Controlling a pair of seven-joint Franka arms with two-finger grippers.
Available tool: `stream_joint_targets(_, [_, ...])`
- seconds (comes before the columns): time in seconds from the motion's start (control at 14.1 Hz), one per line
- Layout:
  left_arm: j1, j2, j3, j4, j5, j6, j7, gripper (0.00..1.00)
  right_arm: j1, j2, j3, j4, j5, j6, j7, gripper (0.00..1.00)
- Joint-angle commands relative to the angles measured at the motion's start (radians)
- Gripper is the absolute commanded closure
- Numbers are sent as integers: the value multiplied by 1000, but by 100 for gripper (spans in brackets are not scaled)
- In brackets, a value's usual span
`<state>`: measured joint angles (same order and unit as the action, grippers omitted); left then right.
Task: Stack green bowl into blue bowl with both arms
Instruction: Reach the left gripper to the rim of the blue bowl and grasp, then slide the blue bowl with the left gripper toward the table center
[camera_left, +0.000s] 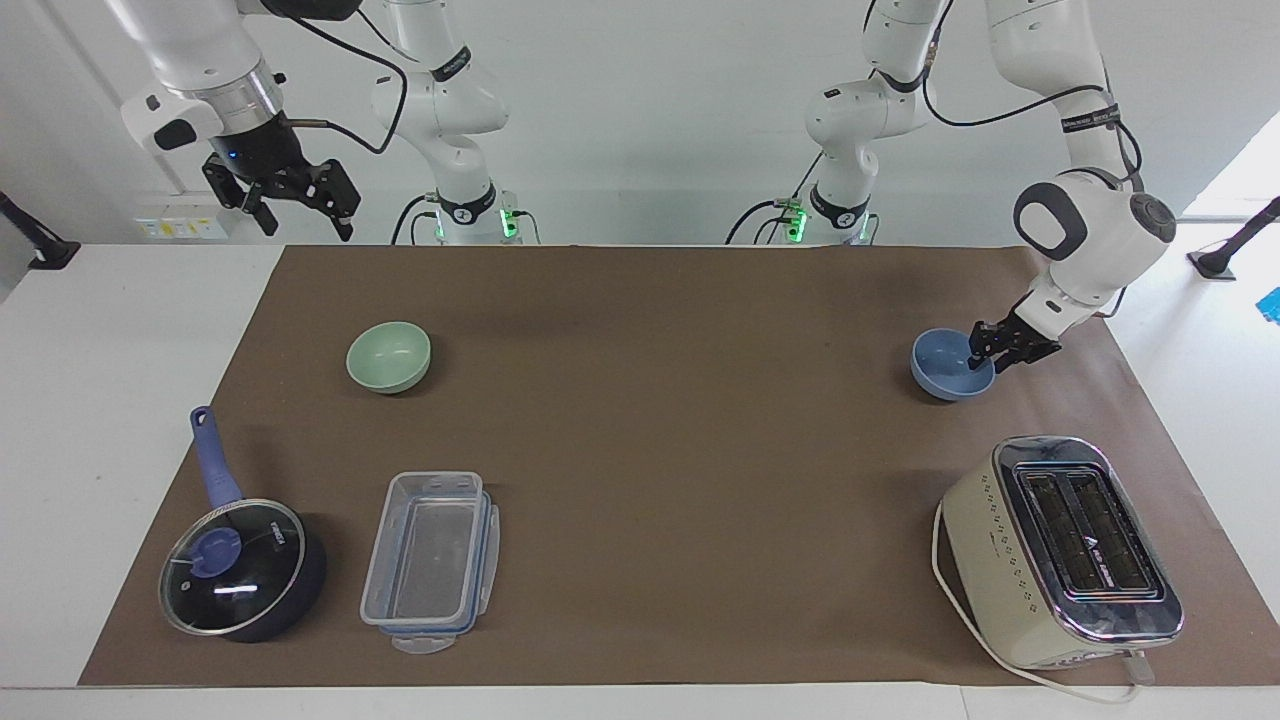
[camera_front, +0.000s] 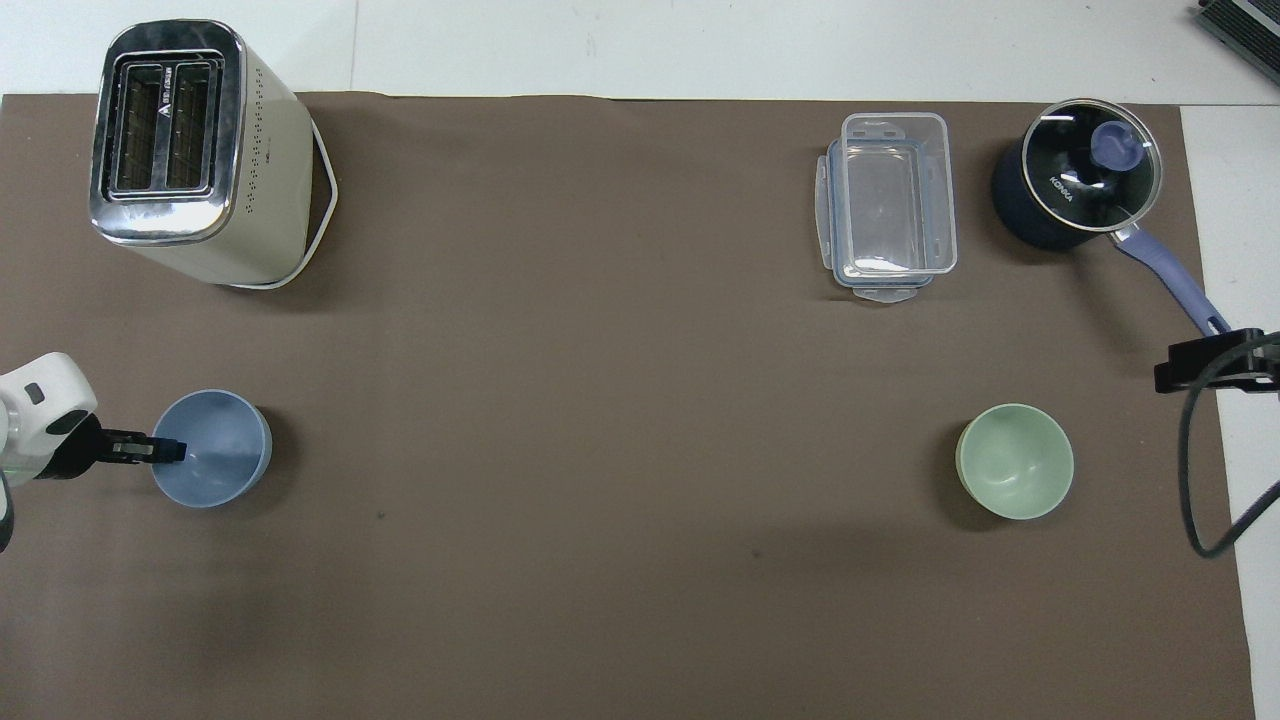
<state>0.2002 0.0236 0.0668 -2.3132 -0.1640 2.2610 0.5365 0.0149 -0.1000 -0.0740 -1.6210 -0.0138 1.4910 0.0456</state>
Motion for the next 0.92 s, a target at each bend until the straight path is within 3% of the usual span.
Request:
stream_joint_targets(0.0, [1,-17,-1,-20,-25,-7,26,100,-9,-23,0,-22,-1,0,-30,0])
stream_joint_targets(0.21, [-1,-30,-1,24,-23,-96,26,100,-9,-23,0,-23,-2,2,-30,0])
stream_joint_targets(0.42, [-22,-88,-19,61,-23,-182,13,100,-9,-23,-1,-23,-1,2,-30,0])
stream_joint_targets(0.64, [-118,-168,-21,61,-23,-205,-57,100,-9,-23,0,-23,-2,2,-30,0])
stream_joint_targets(0.85, [-292,-171,-22,61,-16,-196,-260,100,-10,-23,-1,-23,-1,3,-30,0])
